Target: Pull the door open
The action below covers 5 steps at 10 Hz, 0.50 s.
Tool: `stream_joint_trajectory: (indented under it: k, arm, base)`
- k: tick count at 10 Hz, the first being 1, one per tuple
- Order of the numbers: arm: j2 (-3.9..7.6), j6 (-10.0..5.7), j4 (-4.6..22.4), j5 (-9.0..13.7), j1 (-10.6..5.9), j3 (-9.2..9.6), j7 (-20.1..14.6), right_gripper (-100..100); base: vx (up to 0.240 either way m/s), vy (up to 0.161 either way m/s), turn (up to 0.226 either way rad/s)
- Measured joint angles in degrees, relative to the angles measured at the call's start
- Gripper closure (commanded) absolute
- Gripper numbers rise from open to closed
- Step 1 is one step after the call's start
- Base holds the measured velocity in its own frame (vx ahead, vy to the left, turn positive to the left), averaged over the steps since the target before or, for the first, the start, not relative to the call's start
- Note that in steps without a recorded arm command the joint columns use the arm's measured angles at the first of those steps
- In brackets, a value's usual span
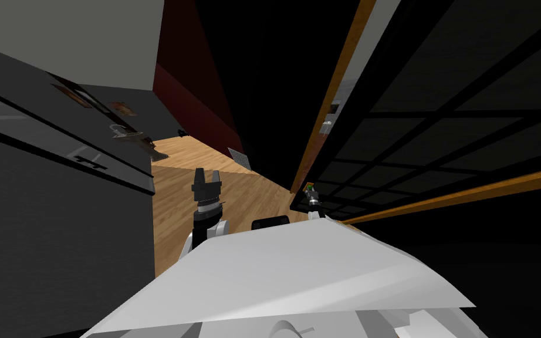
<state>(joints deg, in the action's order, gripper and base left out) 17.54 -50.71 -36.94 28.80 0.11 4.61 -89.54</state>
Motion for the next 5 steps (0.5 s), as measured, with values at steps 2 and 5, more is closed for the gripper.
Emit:
stream_joint_trajectory:
  k: [2, 5]
  arm:
    - [0.72, -0.62, 0.17, -0.99, 0.02, 1.70, -1.50, 100]
    - [1.98, -1.25, -0.66, -2.48, 1.07, 4.32, -3.95, 100]
  base:
    - [-0.253, -0.010, 0.082]
    - [-0.238, -0.040, 0.066]
